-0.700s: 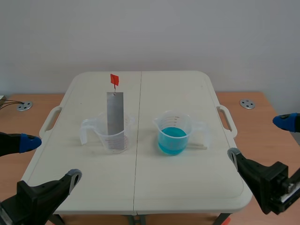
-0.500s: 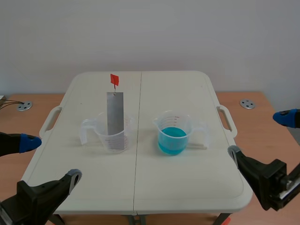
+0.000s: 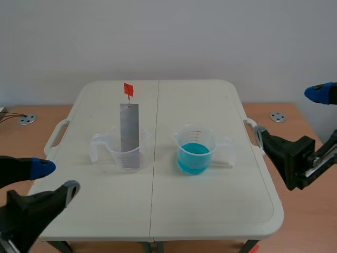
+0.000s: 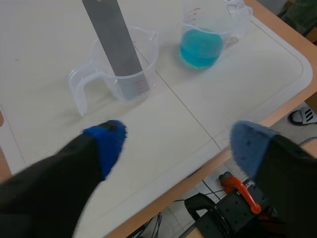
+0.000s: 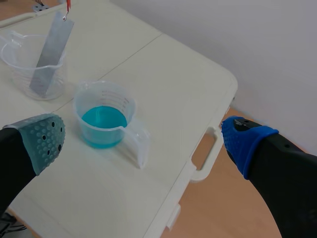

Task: Hold the metal plate by the orange handle, dip it into the blue solution, take it out and point at it, then put the plate back in the beaker on the left.
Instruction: 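Lift the metal plate out of the left beaker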

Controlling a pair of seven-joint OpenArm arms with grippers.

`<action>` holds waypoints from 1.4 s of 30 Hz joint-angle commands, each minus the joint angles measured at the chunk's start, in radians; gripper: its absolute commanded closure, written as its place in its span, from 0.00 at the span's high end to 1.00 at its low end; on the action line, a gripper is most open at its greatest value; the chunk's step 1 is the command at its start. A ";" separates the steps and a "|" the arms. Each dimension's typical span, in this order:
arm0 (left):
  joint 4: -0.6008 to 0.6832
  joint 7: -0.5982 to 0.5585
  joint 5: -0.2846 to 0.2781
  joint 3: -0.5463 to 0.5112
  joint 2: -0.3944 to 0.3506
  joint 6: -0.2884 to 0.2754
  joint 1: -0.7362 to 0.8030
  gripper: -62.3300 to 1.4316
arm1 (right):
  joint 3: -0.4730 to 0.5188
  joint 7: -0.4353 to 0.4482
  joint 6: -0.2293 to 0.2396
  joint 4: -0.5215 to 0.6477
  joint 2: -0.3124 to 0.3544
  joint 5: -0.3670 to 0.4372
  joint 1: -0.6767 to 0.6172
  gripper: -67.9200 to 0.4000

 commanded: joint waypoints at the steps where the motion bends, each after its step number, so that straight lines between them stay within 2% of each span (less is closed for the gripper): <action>1: 0.013 -0.016 -0.006 0.004 0.002 -0.001 -0.003 0.23 | -0.017 -0.006 0.005 0.007 0.005 0.007 0.039 0.98; 2: 0.013 -0.016 -0.006 0.004 0.002 -0.001 -0.003 0.10 | -0.025 -0.019 0.008 0.006 0.005 0.007 0.059 0.98; 3: 0.013 -0.016 -0.007 0.004 0.002 -0.001 -0.003 0.04 | -0.035 -0.032 0.008 0.005 0.005 0.007 0.078 0.98; 10: 0.013 -0.013 -0.004 0.004 0.002 0.006 0.010 0.05 | -0.132 -0.049 0.008 -0.088 -0.006 0.007 0.237 0.98; 14: 0.013 0.026 0.052 -0.008 0.002 0.024 0.074 0.05 | -0.195 -0.049 0.012 -0.169 -0.019 0.007 0.335 0.98; 17: 0.013 0.064 0.093 -0.019 0.002 0.063 0.141 0.05 | -0.244 -0.048 0.016 -0.228 -0.029 0.007 0.409 0.98; 19: 0.013 0.092 0.100 -0.022 0.002 0.088 0.189 0.05 | -0.278 -0.048 0.018 -0.265 -0.039 0.007 0.454 0.98; 22: 0.002 0.112 0.101 -0.024 0.002 0.094 0.261 0.05 | -0.332 -0.048 0.031 -0.322 -0.055 0.007 0.524 0.98; 31: -0.146 0.113 0.101 -0.024 0.002 0.093 0.383 0.05 | -0.487 -0.048 0.039 -0.518 -0.120 0.006 0.737 0.98; 37: -0.261 0.098 0.100 -0.024 0.002 0.093 0.388 0.05 | -0.581 -0.049 0.068 -0.669 -0.193 0.006 0.882 0.98; 42: -0.319 0.057 0.100 -0.024 0.002 0.093 0.388 0.05 | -0.649 -0.077 0.068 -0.741 -0.256 0.002 0.965 0.98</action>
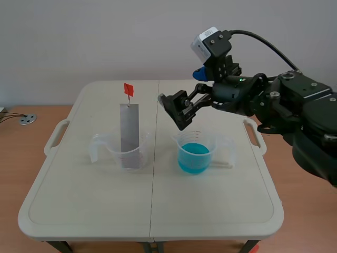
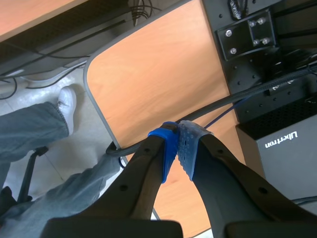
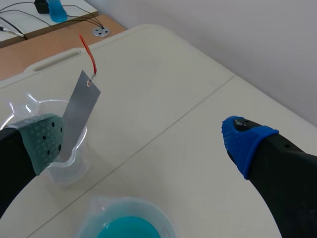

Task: Hold the metal plate by the orange handle, dip it into the blue solution, take it out and point at it, then put the plate back in the beaker on the left.
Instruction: 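Lift the metal plate out of the left beaker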

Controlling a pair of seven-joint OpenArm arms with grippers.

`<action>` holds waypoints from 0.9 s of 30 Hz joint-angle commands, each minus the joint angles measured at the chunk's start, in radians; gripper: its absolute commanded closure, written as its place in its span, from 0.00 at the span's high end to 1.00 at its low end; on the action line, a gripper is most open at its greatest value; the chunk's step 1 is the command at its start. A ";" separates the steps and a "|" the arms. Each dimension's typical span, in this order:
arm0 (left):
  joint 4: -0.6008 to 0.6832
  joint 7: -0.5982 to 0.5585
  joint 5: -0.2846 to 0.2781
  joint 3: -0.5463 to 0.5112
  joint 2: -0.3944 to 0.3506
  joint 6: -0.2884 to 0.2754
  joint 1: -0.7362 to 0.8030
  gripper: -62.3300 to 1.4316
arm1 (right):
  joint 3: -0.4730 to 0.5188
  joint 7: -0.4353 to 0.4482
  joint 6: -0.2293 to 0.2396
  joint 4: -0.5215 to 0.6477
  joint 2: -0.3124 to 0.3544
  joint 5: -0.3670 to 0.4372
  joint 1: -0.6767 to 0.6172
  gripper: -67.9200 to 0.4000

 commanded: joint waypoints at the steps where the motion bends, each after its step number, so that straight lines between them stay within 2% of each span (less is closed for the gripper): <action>1: 0.015 -0.013 -0.006 -0.002 0.002 -0.005 0.003 0.05 | -0.014 -0.006 0.001 0.013 -0.018 0.003 0.040 0.98; 12: 0.011 -0.001 -0.006 -0.002 0.002 -0.006 0.003 0.05 | -0.115 -0.032 -0.004 -0.184 -0.155 -0.035 0.187 0.98; 22: 0.059 0.121 -0.006 -0.002 -0.003 -0.010 0.003 0.05 | -0.182 0.037 -0.008 -0.408 -0.263 -0.047 0.304 0.98; 27: 0.063 0.118 -0.006 -0.002 -0.003 -0.010 0.002 0.05 | -0.196 0.083 -0.011 -0.509 -0.308 -0.083 0.347 0.98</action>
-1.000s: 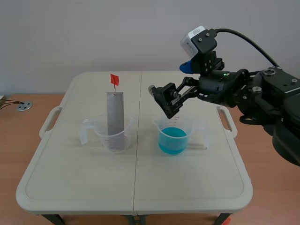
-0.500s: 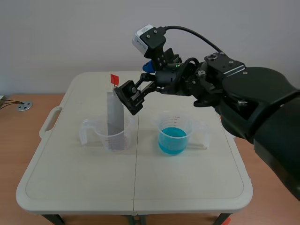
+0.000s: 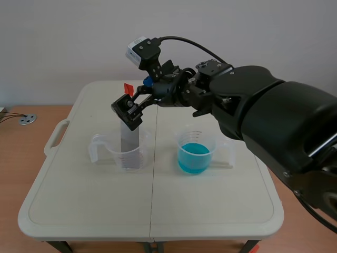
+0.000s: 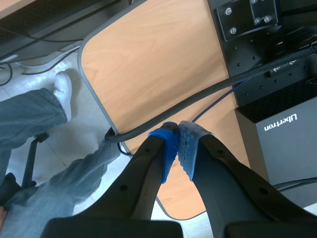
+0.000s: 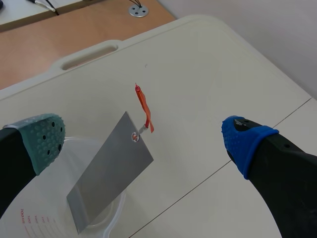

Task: Hold the metal plate by the orange handle, dip it into the blue solution, take it out and point at it, then put the plate back in the beaker on the left.
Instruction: 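Lift the metal plate out of the left beaker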

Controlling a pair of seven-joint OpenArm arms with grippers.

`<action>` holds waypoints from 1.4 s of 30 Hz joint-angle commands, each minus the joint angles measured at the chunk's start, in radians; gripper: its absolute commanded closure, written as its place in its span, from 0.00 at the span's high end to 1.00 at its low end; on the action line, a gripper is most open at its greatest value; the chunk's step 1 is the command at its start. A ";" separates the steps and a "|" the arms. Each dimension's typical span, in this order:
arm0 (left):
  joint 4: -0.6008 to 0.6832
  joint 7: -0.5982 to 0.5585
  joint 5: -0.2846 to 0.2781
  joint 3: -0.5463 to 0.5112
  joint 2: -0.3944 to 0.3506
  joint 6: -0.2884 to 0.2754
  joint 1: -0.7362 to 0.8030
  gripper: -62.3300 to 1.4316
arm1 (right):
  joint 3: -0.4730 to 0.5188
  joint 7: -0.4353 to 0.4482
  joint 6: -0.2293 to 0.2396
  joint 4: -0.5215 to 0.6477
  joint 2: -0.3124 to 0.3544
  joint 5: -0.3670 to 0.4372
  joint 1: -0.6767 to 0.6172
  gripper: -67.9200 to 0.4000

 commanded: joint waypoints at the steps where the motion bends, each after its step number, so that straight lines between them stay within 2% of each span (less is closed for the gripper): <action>1: 0.013 -0.010 -0.003 -0.002 -0.003 -0.006 0.003 0.05 | -0.002 0.037 0.000 -0.002 -0.016 -0.005 0.040 0.98; 3: 0.013 -0.011 -0.003 -0.002 -0.003 -0.006 0.003 0.05 | -0.002 0.059 0.000 -0.027 -0.026 -0.018 0.048 0.96; 6: 0.013 -0.010 -0.003 -0.002 -0.003 -0.006 0.003 0.05 | -0.002 0.067 0.000 -0.050 -0.039 -0.037 0.055 0.88; 10: 0.013 -0.010 -0.003 -0.002 -0.003 -0.006 0.003 0.05 | -0.002 0.077 -0.003 -0.064 -0.050 -0.043 0.057 0.86; 14: 0.013 -0.012 -0.003 -0.002 -0.003 -0.006 0.003 0.05 | -0.002 0.084 -0.003 -0.064 -0.056 -0.044 0.063 0.74; 17: 0.013 -0.013 -0.003 -0.002 -0.003 -0.006 0.002 0.05 | -0.002 0.084 -0.003 -0.064 -0.058 -0.047 0.064 0.70; 23: 0.013 -0.013 -0.004 -0.002 -0.003 -0.006 0.000 0.05 | -0.002 0.083 -0.006 -0.064 -0.058 -0.047 0.073 0.54; 27: 0.013 -0.012 -0.004 -0.002 -0.003 -0.006 0.000 0.05 | -0.002 0.094 -0.045 -0.064 -0.058 -0.047 0.073 0.45; 42: 0.013 -0.012 -0.004 -0.002 -0.003 -0.006 0.000 0.05 | -0.002 0.083 -0.048 -0.064 -0.058 -0.047 0.073 0.13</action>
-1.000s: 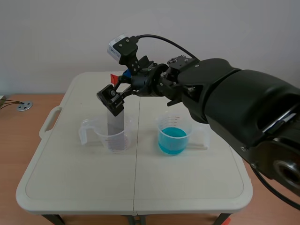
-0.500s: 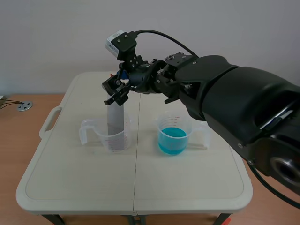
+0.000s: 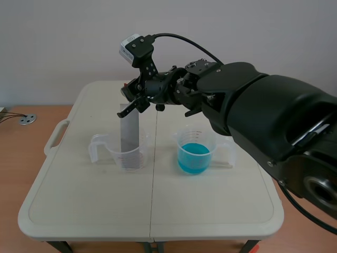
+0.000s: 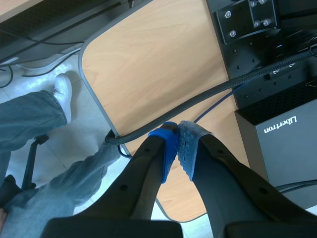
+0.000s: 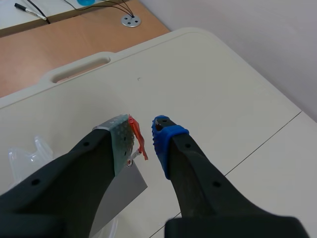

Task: Hold the metal plate by the orange handle, dip it into the blue solution, take it out and point at it, then put the plate back in the beaker on the left.
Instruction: 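Lift the metal plate out of the left beaker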

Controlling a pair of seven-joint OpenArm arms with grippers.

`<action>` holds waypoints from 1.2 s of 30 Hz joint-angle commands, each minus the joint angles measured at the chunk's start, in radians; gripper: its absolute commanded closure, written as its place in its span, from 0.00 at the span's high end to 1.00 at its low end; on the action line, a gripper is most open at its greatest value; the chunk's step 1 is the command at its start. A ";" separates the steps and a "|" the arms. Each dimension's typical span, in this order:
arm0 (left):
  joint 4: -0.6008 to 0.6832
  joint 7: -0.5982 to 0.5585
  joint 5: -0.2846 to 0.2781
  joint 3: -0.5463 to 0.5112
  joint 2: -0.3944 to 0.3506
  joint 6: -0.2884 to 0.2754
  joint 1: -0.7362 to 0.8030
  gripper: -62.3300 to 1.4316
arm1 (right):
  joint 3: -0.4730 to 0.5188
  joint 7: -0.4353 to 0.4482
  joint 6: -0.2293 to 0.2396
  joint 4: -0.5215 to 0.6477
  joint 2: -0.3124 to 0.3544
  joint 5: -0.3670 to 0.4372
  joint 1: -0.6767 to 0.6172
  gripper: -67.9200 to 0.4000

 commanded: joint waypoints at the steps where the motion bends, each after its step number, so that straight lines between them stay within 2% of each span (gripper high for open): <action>1: 0.013 -0.005 -0.004 -0.002 -0.003 -0.006 0.002 0.05 | -0.002 0.011 0.001 0.018 -0.008 0.007 0.036 0.12; 3: 0.013 -0.005 -0.004 -0.002 -0.003 -0.006 0.002 0.05 | -0.002 0.009 0.001 0.018 -0.008 0.007 0.036 0.10; 5: 0.013 -0.005 -0.004 -0.002 -0.003 -0.006 0.002 0.05 | -0.002 0.006 0.001 0.018 -0.008 0.007 0.036 0.03; 10: 0.013 -0.005 -0.004 -0.002 -0.003 -0.006 0.002 0.05 | -0.002 0.013 0.006 0.018 -0.009 0.007 0.036 0.03; 13: 0.013 -0.005 -0.004 -0.002 -0.002 -0.006 0.002 0.05 | -0.002 0.037 0.032 0.018 -0.008 0.007 0.036 0.02; 16: 0.013 -0.005 -0.004 -0.002 -0.003 -0.006 0.002 0.05 | -0.002 0.058 0.038 0.018 -0.008 0.007 0.032 0.02; 21: 0.013 -0.006 -0.005 -0.002 -0.003 -0.006 0.002 0.05 | -0.002 0.084 0.113 0.018 -0.008 0.008 0.024 0.02; 24: 0.013 -0.006 -0.008 -0.002 -0.002 -0.006 0.002 0.05 | -0.002 0.092 0.123 0.022 -0.008 0.008 0.014 0.03; 27: 0.013 -0.006 -0.008 -0.002 -0.002 -0.006 0.002 0.05 | -0.002 0.114 0.154 0.030 0.002 0.008 0.002 0.03; 31: 0.013 -0.006 -0.008 -0.002 -0.002 -0.006 0.002 0.05 | -0.002 0.139 0.159 0.061 0.022 0.008 -0.014 0.03; 36: 0.013 -0.006 -0.008 -0.002 -0.002 -0.006 0.002 0.05 | -0.002 0.118 0.166 0.143 0.051 0.007 -0.037 0.03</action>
